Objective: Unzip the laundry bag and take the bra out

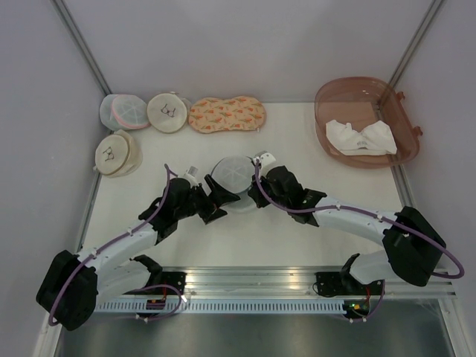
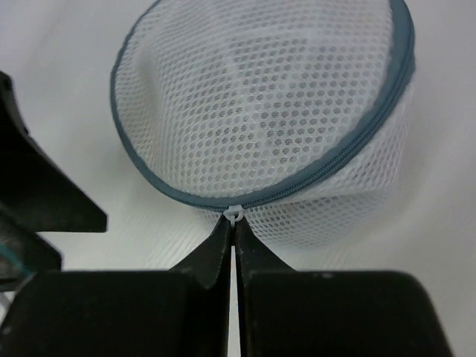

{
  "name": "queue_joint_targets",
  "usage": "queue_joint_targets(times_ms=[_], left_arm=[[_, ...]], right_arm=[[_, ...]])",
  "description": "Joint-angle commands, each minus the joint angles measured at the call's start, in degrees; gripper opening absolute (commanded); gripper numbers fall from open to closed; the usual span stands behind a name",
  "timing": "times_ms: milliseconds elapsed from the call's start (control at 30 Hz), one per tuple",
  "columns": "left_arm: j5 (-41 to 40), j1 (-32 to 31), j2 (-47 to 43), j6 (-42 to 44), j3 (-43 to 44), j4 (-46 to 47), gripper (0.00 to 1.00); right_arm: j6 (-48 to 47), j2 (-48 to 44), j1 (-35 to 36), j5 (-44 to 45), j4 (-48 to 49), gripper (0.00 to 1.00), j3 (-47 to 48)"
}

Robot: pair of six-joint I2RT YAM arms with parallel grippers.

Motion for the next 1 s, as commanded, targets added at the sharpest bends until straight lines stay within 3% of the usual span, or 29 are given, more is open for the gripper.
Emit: queue_joint_targets(times_ms=[0,333,467,667,767,833,967], left_arm=[[-6.1,-1.6,0.1,-6.2,-0.2,7.5,0.99],[-14.0,-1.6,8.0,-7.6,2.2,12.4,0.98],[-14.5,-1.6,11.7,-6.9,3.9,14.2,0.88],[-17.3,-1.5,12.2,-5.8,4.2,16.1,0.55],[-18.5,-1.2,11.1,-5.0,4.4,15.3,0.18],[-18.8,-0.9,10.4,-4.0,5.1,13.5,0.06],[-18.8,-0.2,9.7,-0.2,6.6,10.5,0.02]], right_arm=[[1.7,-3.1,1.0,-4.9,2.5,0.0,-0.8],[3.7,-3.3,4.4,-8.3,4.6,0.0,-1.8],[4.0,-3.3,5.1,-8.9,4.8,0.0,-1.8],[3.6,-4.0,5.9,-9.2,3.7,0.0,-1.5],[3.6,-4.0,6.0,-9.0,2.7,0.0,-1.3],[3.6,-4.0,6.1,-8.0,1.0,0.0,-0.9],[3.4,-3.1,6.0,-6.4,-3.5,0.0,1.6]])
